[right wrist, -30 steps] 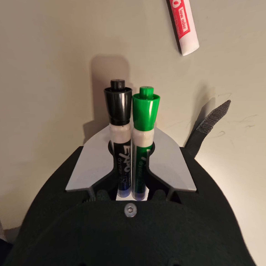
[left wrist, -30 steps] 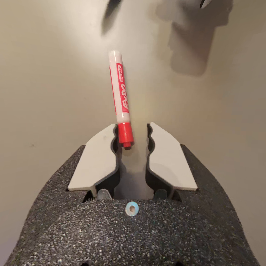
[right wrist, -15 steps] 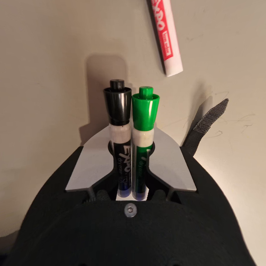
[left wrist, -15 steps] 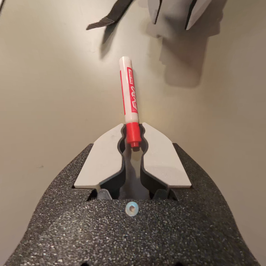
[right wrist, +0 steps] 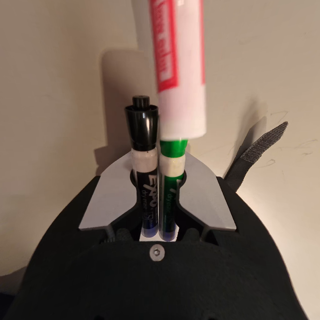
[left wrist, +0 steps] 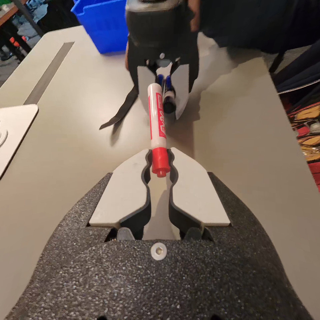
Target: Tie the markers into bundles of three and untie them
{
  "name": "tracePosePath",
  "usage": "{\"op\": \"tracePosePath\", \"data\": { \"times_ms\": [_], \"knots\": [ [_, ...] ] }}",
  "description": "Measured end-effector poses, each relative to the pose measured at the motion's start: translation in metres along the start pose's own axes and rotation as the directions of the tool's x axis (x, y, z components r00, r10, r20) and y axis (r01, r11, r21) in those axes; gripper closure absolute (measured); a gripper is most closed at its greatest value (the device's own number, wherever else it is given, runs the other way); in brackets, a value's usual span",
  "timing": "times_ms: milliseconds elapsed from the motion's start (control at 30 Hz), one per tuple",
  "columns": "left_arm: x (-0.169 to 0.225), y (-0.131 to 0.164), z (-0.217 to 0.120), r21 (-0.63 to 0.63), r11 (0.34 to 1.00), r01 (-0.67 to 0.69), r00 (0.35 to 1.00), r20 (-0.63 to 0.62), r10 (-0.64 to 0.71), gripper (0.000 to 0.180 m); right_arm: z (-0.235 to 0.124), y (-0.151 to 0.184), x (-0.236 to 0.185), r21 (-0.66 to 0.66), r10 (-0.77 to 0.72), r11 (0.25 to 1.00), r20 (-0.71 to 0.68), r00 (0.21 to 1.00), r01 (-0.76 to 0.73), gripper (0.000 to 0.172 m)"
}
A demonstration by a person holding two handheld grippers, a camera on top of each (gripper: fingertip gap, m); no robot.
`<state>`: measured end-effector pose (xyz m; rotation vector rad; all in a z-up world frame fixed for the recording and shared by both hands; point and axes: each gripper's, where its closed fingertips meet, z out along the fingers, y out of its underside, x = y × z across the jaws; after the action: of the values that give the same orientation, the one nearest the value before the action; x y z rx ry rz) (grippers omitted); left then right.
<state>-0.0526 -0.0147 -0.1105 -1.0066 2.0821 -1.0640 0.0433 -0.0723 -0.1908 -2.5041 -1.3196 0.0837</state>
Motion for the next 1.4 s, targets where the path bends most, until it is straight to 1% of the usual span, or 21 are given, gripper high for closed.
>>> {"op": "tracePosePath", "data": {
  "times_ms": [33, 133, 267, 667, 900, 1067, 1233, 1333, 1400],
  "knots": [
    [0.004, -0.006, 0.002, 0.014, 1.0, -0.008, 1.0, -0.015, 0.008, 0.163, 0.0, -0.001, 0.0, 0.0, -0.003, 1.0, -0.001, 1.0, 0.003, 0.13],
    [0.012, -0.015, 0.01, 0.015, 1.0, -0.012, 1.0, -0.029, 0.012, 0.163, -0.001, -0.004, -0.003, -0.002, -0.015, 1.0, 0.001, 1.0, 0.015, 0.129],
    [0.014, -0.015, 0.02, -0.033, 0.999, 0.01, 1.0, -0.022, -0.01, 0.163, 0.001, -0.007, -0.006, -0.014, -0.029, 0.999, 0.003, 1.0, 0.029, 0.129],
    [0.019, -0.019, 0.024, -0.054, 0.998, 0.025, 0.999, -0.028, -0.027, 0.163, 0.002, -0.009, -0.009, -0.02, -0.044, 0.999, 0.009, 0.999, 0.044, 0.129],
    [0.025, -0.023, 0.04, -0.091, 0.995, 0.048, 0.998, -0.027, -0.051, 0.163, 0.004, -0.016, -0.017, -0.023, -0.075, 0.997, 0.019, 0.997, 0.075, 0.13],
    [0.024, -0.027, 0.048, -0.075, 0.994, 0.075, 0.997, -0.008, -0.076, 0.162, 0.003, -0.015, -0.017, -0.026, -0.078, 0.997, 0.017, 0.997, 0.079, 0.129],
    [0.018, -0.027, 0.04, -0.033, 0.994, 0.108, 0.994, 0.007, -0.108, 0.146, 0.0, -0.012, -0.017, -0.024, -0.076, 0.997, 0.014, 0.997, 0.076, 0.129],
    [0.023, -0.027, 0.032, -0.004, 0.992, 0.125, 0.991, -0.039, -0.125, 0.145, -0.002, -0.01, -0.017, -0.022, -0.075, 0.997, 0.013, 0.997, 0.075, 0.129],
    [0.024, -0.025, 0.032, -0.001, 0.991, 0.134, 0.99, -0.047, -0.134, 0.148, -0.003, -0.01, -0.017, -0.021, -0.075, 0.997, 0.01, 0.997, 0.075, 0.129]
  ]
}}
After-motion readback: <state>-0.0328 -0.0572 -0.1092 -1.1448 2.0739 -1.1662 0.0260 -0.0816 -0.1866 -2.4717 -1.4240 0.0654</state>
